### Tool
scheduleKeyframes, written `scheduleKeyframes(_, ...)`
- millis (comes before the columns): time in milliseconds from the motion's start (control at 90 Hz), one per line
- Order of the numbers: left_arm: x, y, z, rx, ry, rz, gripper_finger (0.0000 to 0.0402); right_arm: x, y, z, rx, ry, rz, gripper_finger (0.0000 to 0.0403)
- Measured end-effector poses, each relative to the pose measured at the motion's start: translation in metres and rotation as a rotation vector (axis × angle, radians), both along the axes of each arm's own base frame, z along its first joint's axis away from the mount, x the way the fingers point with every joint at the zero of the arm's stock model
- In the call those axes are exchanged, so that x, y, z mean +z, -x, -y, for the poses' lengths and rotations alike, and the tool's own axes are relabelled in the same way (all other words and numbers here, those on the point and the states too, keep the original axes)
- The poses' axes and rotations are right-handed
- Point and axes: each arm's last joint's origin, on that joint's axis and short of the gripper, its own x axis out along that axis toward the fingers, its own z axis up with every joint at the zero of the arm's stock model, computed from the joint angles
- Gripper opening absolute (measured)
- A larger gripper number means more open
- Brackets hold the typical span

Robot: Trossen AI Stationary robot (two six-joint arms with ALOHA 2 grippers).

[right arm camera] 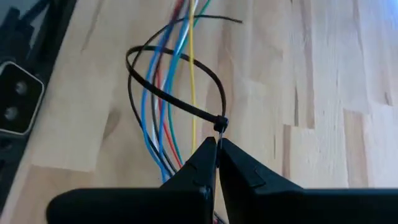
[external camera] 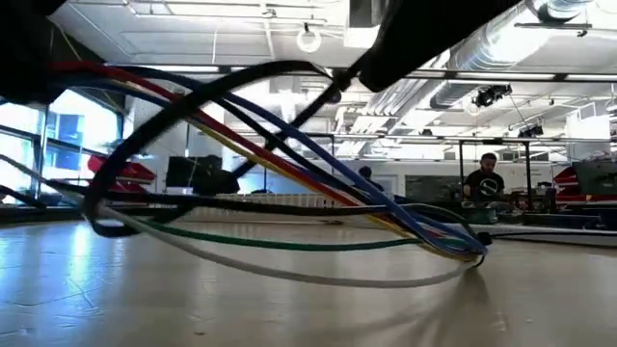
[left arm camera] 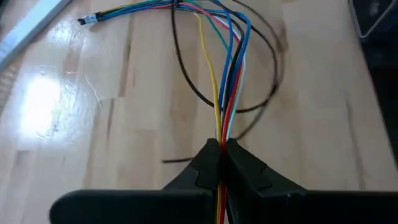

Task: Ziptie cables
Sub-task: Wrap the wire cables with the black zip tie

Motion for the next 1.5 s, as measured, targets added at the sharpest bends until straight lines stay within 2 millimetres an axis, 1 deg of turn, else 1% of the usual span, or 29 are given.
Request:
scheduleKeyframes(78,-0.003,-0.001,0.001,0.006,0.012,-0.007,0.0007,0.0,0.0,0.0,0.0,0.003,-0.004,0.0)
scheduleKeyframes(144,-0.009,-0.004,0.0,0.006,0.022,-0.042,0.0023,0.0,0.0,0.0,0.0,0.005,-0.003,0.0)
scheduleKeyframes(233,-0.019,-0.01,-0.003,0.001,0.035,-0.097,0.0055,0.0,0.0,0.0,-0.001,0.007,-0.001,0.0)
scheduleKeyframes(344,-0.022,-0.015,-0.007,-0.01,0.061,-0.147,0.0107,0.0,0.0,0.0,-0.003,0.008,0.001,0.0)
scheduleKeyframes(422,-0.019,-0.017,-0.01,-0.014,0.075,-0.155,0.0141,0.0,0.0,0.0,-0.006,0.011,0.012,0.0)
scheduleKeyframes(456,-0.014,-0.018,-0.01,-0.017,0.078,-0.148,0.0153,0.0,-0.001,-0.001,-0.008,0.01,0.021,0.0)
scheduleKeyframes(511,-0.004,-0.019,-0.011,-0.012,0.071,-0.102,0.0169,0.001,-0.001,-0.002,-0.008,0.012,0.035,0.0)
scheduleKeyframes(567,0.006,-0.019,-0.012,0.011,0.036,-0.019,0.0177,0.002,-0.001,-0.003,-0.006,0.02,0.052,0.0)
scheduleKeyframes(622,0.012,-0.018,-0.012,0.028,-0.013,0.049,0.018,0.002,-0.001,-0.005,0.0,0.033,0.065,0.0)
scheduleKeyframes(722,0.015,-0.019,-0.011,0.027,-0.081,0.125,0.0178,0.003,0.002,-0.009,0.005,0.067,0.1,0.0)
scheduleKeyframes(833,0.015,-0.027,-0.011,-0.009,-0.094,0.142,0.0173,0.005,0.009,-0.021,0.063,0.143,0.141,0.0)
scheduleKeyframes(978,0.01,-0.042,-0.017,-0.054,-0.129,0.137,0.0173,0.009,0.015,-0.035,0.13,0.187,0.209,0.0)
scheduleKeyframes(1111,0.011,-0.055,-0.026,-0.11,-0.091,0.09,0.0173,0.01,0.017,-0.04,0.138,0.174,0.222,0.0)
scheduleKeyframes(1256,0.008,-0.069,-0.032,-0.257,0.019,0.002,0.0172,0.009,0.018,-0.041,0.127,0.161,0.226,0.0)
scheduleKeyframes(1411,-0.009,-0.078,-0.035,-0.316,0.085,-0.064,0.0171,0.009,0.018,-0.041,0.094,0.134,0.231,0.0)
scheduleKeyframes(1500,-0.015,-0.079,-0.034,-0.313,0.087,-0.077,0.0159,0.009,0.02,-0.042,0.075,0.115,0.23,0.0)
